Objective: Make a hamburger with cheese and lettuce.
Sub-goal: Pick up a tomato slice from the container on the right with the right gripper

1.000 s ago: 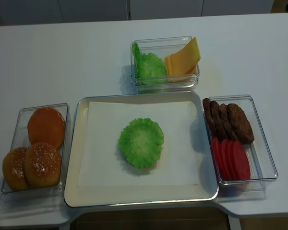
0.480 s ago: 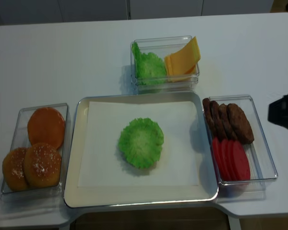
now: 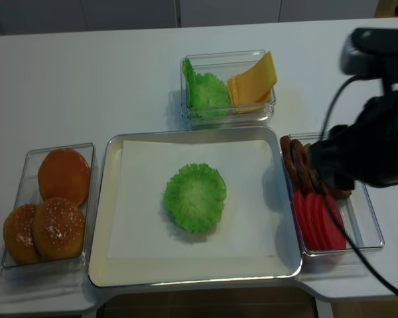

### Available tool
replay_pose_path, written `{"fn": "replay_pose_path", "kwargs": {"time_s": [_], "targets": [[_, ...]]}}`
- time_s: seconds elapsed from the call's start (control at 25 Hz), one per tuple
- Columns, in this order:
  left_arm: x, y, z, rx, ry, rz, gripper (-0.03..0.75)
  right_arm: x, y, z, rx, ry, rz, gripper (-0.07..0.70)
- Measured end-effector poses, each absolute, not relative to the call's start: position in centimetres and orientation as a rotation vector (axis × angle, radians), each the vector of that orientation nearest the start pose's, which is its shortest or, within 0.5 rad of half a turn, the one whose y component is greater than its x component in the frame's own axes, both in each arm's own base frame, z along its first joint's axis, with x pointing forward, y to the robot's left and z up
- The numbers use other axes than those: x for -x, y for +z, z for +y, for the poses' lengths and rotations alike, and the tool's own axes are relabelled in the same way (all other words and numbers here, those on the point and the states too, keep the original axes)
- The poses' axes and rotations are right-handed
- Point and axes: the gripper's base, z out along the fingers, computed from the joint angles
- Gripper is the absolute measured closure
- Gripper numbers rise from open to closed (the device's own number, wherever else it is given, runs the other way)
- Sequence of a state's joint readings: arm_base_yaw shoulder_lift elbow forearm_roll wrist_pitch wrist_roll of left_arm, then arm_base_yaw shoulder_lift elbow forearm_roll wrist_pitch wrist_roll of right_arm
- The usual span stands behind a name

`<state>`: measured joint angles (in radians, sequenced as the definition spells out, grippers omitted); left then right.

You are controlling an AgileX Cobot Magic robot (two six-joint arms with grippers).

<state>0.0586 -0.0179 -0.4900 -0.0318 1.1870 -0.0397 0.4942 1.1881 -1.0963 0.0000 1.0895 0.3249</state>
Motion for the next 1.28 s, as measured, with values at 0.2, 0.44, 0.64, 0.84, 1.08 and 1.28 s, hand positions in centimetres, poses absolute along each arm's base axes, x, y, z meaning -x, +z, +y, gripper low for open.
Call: {"fn": "replay_pose_path", "kwargs": {"time_s": [0.2, 0.44, 0.64, 0.84, 1.08, 1.28], "targets": [[1.2, 26.5, -0.3, 0.102, -0.028, 2.160, 0.349, -21.2, 31.4, 13.6, 0.283, 0.129, 2.773, 0.310], [1.2, 26.5, -0.3, 0.102, -0.028, 2.160, 0.349, -23.0, 28.4, 15.3, 0.321, -0.025, 2.854, 0.310], [1.2, 26.5, -0.3, 0.102, -0.028, 2.160, 0.349, -23.7, 26.7, 15.6, 0.342, -0.109, 2.909, 0.330], [1.2, 26.5, -0.3, 0.102, -0.028, 2.160, 0.349, -23.9, 26.4, 15.7, 0.347, -0.123, 2.913, 0.371], [1.2, 26.5, -0.3, 0.102, -0.028, 2.160, 0.349, -24.3, 26.0, 15.8, 0.361, -0.148, 2.904, 0.378], [1.2, 26.5, -0.3, 0.102, -0.028, 2.160, 0.346, -24.5, 25.9, 15.9, 0.367, -0.137, 2.883, 0.378]]}}
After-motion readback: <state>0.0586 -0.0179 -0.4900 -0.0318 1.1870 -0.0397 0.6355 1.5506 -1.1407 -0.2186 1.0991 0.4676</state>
